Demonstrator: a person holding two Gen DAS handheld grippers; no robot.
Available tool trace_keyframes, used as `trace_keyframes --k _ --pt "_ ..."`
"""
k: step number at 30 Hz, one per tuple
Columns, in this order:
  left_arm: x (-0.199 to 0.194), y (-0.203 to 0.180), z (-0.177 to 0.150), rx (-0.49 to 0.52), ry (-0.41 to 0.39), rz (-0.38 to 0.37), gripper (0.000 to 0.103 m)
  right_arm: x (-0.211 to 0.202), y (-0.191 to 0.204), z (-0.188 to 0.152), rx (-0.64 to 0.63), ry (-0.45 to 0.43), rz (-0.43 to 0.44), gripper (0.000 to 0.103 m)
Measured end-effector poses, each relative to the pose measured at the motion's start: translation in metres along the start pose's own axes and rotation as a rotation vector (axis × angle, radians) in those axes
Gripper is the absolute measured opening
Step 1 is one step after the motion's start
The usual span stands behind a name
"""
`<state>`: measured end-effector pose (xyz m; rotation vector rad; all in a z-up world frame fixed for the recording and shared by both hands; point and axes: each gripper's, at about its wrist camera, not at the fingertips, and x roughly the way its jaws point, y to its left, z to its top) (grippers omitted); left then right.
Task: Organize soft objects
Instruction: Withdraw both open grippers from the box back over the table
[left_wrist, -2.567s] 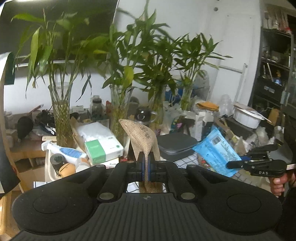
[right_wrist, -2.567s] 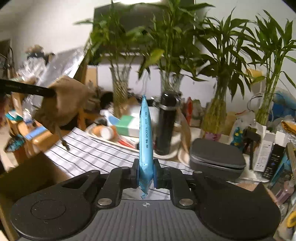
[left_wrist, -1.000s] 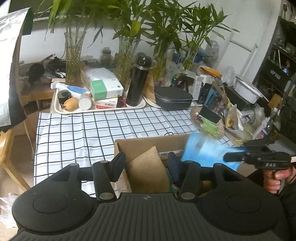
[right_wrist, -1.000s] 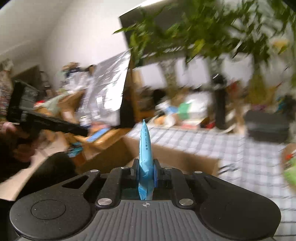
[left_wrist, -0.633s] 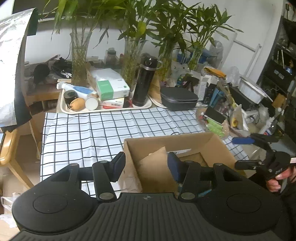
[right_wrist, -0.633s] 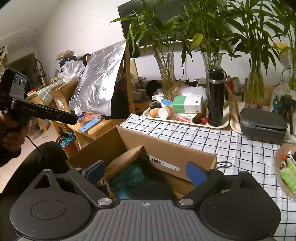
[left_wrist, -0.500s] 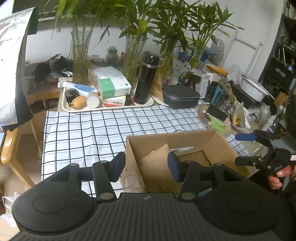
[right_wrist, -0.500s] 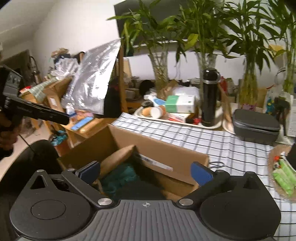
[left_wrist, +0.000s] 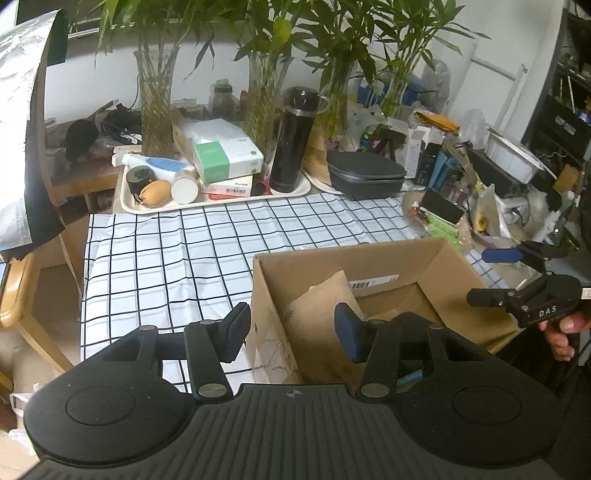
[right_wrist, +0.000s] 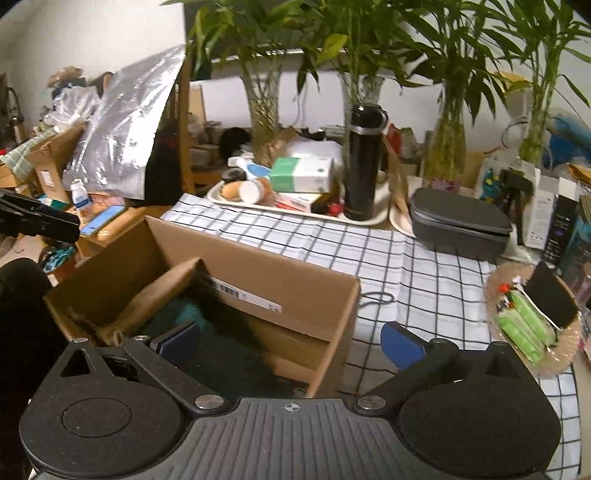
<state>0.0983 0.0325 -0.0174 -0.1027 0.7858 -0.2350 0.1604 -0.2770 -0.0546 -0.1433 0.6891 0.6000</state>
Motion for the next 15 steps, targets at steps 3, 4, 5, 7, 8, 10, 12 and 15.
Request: trace_keyframes --k 3,4,5,7,8,10,12,15 --pt "0.005 0.001 -0.001 0.002 0.008 0.003 0.049 0.004 -0.002 -0.001 0.005 0.019 -0.023 0.103" --pt "0.007 0.001 -0.001 0.003 0.011 0.004 0.049 0.006 -0.002 -0.001 0.004 0.027 -0.034 0.103" --pt "0.009 0.0 -0.002 0.005 0.012 0.005 0.049 0.007 -0.002 -0.001 0.003 0.035 -0.042 0.103" --pt "0.012 -0.001 -0.003 0.012 0.014 0.009 0.05 0.01 -0.002 -0.001 0.0 0.05 -0.058 0.103" --pt "0.014 0.0 -0.003 0.015 0.016 0.012 0.054 0.012 -0.002 -0.002 -0.002 0.054 -0.063 0.103" --pt "0.017 0.001 -0.004 0.015 0.013 0.017 0.063 0.013 -0.002 -0.002 -0.004 0.059 -0.071 0.103" --pt "0.02 0.002 -0.004 0.011 0.01 0.018 0.066 0.014 -0.002 -0.002 -0.005 0.059 -0.077 0.103" --pt "0.025 0.004 -0.004 0.002 0.021 0.007 0.066 0.016 -0.003 -0.002 -0.003 0.062 -0.089 0.103"
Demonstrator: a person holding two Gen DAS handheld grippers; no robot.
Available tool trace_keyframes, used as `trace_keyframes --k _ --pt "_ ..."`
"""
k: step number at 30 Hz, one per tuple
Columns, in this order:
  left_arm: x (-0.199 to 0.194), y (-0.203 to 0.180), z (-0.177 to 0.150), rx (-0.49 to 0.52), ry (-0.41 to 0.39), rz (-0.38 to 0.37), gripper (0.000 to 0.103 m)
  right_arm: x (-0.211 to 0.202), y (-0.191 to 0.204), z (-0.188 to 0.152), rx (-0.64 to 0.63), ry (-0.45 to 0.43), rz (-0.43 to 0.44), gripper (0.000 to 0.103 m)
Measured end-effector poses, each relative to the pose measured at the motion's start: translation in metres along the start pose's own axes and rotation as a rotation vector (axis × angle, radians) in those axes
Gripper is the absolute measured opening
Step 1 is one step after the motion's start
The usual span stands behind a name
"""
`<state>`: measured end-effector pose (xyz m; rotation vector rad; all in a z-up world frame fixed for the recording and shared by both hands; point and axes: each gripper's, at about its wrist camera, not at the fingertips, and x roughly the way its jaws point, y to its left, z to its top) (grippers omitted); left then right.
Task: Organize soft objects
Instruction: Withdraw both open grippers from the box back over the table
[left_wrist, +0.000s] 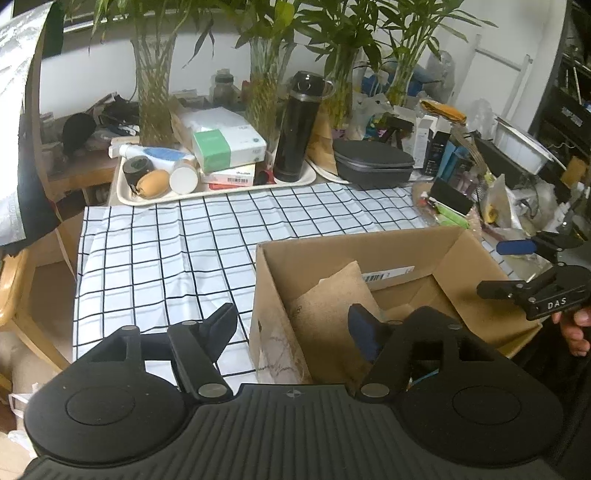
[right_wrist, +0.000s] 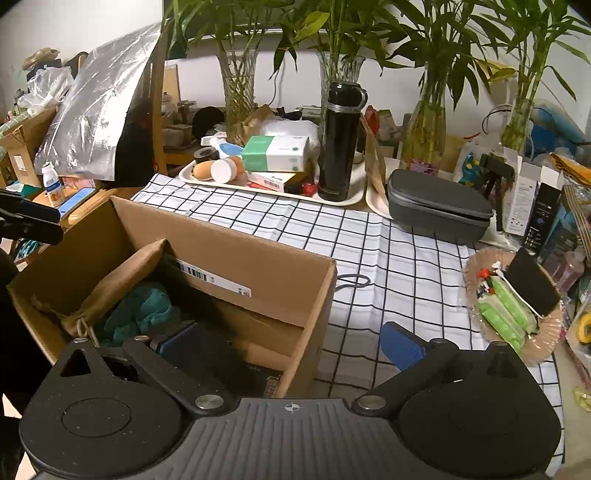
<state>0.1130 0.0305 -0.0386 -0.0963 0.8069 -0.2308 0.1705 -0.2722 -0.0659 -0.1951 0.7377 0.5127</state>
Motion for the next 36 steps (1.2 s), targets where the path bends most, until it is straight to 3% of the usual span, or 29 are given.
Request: trace_keyframes --k 8,22,29,36 --pt "0.011 0.006 0.001 -0.013 0.004 -0.03 0.066 0.006 0.001 0.003 -0.02 0.005 -0.021 0.103" --pt "0.024 0.019 0.024 -0.022 -0.073 -0.034 0.066 0.018 -0.017 0.016 0.019 -0.013 -0.006 0.103" --pt "0.028 0.023 0.039 0.022 -0.12 -0.018 0.066 0.028 -0.03 0.025 0.072 -0.017 0.031 0.103" --pt "0.041 0.024 0.053 0.105 -0.145 0.024 0.066 0.037 -0.047 0.036 0.106 -0.039 0.001 0.103"
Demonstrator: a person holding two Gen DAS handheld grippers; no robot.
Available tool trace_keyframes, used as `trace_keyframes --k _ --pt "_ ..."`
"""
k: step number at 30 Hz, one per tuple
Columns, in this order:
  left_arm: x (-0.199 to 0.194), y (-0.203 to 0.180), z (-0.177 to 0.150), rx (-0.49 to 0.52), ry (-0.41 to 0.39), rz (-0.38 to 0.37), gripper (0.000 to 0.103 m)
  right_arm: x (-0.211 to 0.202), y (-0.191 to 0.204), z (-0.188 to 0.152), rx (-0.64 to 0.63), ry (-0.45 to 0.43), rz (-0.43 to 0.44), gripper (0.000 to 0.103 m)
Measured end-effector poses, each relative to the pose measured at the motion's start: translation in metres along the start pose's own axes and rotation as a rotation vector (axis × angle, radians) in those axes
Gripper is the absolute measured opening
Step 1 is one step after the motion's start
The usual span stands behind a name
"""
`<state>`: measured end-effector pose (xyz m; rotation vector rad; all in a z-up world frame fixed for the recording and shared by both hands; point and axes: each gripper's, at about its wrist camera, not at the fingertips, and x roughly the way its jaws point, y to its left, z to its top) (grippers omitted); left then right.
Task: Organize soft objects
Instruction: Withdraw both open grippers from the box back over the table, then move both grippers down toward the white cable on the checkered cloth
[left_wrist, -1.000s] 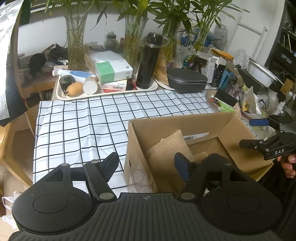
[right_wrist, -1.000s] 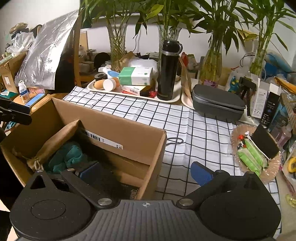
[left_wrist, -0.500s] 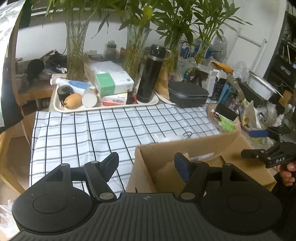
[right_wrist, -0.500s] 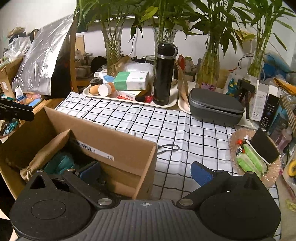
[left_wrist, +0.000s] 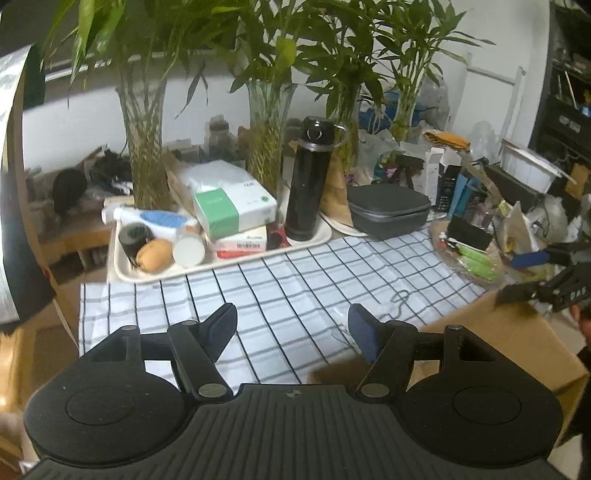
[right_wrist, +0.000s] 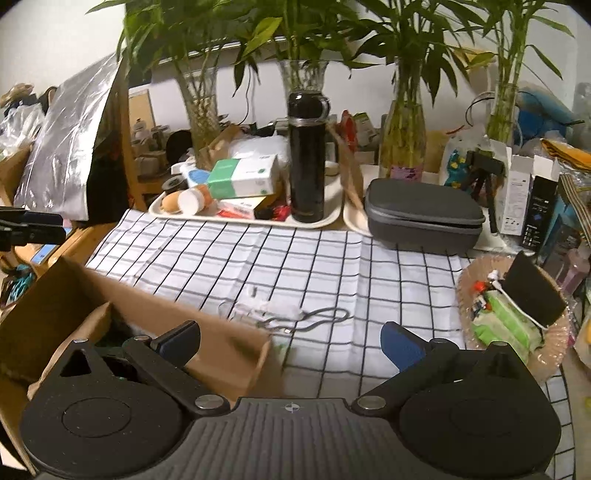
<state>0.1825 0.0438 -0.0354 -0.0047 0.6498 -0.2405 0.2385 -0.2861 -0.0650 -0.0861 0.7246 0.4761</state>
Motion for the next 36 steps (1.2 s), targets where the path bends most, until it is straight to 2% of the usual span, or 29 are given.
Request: trace_keyframes --k 4,10,16,19,23,27,36 --pt "0.012 0.002 0.004 0.038 0.005 0.038 0.066 0.006 -0.008 0.006 0.016 -0.012 -0.017 0.103" --pt "0.026 0.013 0.012 0.026 -0.016 0.034 0.066 0.017 -0.02 0.012 0.025 -0.036 -0.055 0.103" --pt "0.047 0.025 0.02 -0.031 -0.006 0.017 0.066 0.03 -0.035 0.017 0.042 -0.047 -0.125 0.103" --pt "0.058 0.028 0.021 -0.029 -0.011 0.014 0.066 0.035 -0.042 0.017 0.039 -0.084 -0.146 0.103" --pt "0.077 0.031 0.021 -0.007 0.002 0.009 0.066 0.045 -0.05 0.021 0.01 -0.057 -0.159 0.103" --pt "0.097 0.032 0.018 0.018 0.019 -0.029 0.066 0.056 -0.053 0.023 -0.018 -0.029 -0.163 0.103" --pt "0.135 0.031 0.01 0.08 0.074 -0.177 0.066 0.081 -0.054 0.024 -0.093 0.033 -0.161 0.103"
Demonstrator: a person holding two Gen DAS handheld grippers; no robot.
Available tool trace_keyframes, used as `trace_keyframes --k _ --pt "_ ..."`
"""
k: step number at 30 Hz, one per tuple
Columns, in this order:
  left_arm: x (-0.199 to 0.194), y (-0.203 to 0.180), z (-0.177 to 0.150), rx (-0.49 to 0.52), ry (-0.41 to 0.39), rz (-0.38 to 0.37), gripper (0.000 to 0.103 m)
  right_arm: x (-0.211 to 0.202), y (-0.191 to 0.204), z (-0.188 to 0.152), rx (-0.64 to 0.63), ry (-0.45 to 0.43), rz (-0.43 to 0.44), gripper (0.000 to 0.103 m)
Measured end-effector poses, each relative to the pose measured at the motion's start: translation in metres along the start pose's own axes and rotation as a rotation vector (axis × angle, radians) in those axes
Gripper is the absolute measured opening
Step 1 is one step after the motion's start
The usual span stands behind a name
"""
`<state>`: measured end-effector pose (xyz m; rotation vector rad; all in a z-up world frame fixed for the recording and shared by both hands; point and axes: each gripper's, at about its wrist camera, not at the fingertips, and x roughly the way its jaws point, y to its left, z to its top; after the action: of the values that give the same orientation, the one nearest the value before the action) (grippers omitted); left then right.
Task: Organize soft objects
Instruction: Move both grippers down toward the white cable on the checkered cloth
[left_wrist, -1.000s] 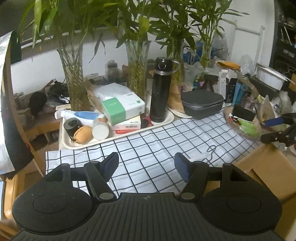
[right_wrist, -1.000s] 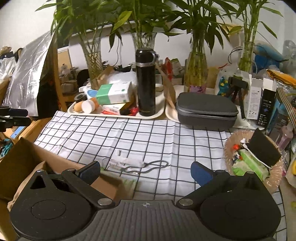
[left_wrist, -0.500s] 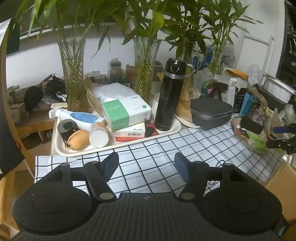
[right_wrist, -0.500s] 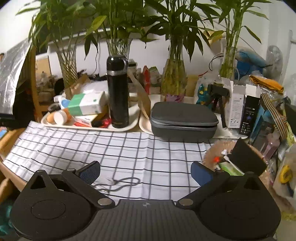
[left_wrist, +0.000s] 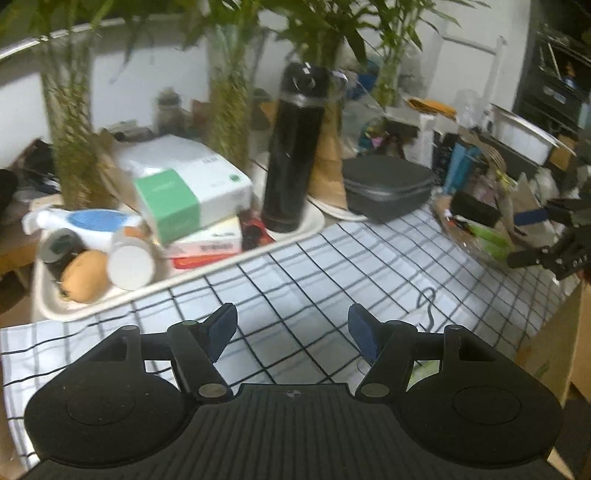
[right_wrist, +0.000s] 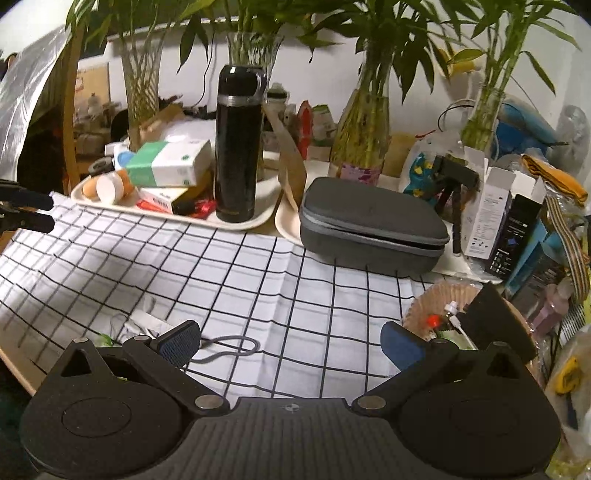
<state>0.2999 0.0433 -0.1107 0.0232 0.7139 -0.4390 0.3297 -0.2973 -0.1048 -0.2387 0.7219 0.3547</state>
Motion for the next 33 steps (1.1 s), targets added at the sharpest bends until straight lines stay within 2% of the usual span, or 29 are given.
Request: trace_keyframes --k 10,14,20,23,26,30,33 --pt "0.046 -0.012 -0.013 0.1 0.098 -0.131 0.065 0.029 0.008 0.003 -0.091 0.049 0.041 0.103" --pt "0.055 -0.021 -0.017 0.141 0.131 -0.141 0.065 0.043 0.007 0.005 -0.1 0.07 0.072 0.103" --pt "0.055 -0.025 -0.016 0.135 0.13 -0.193 0.065 0.064 0.012 0.005 -0.131 0.08 0.231 0.102" --pt "0.058 -0.023 -0.017 0.123 0.136 -0.228 0.065 0.077 0.019 0.006 -0.154 0.103 0.292 0.089" --pt "0.064 -0.021 -0.018 0.11 0.153 -0.258 0.065 0.089 0.027 0.007 -0.184 0.115 0.34 0.083" --pt "0.068 -0.016 -0.02 0.09 0.172 -0.306 0.065 0.106 0.035 0.008 -0.216 0.138 0.404 0.065" --pt "0.072 -0.011 -0.021 0.05 0.19 -0.366 0.064 0.117 0.041 0.008 -0.236 0.161 0.435 0.058"
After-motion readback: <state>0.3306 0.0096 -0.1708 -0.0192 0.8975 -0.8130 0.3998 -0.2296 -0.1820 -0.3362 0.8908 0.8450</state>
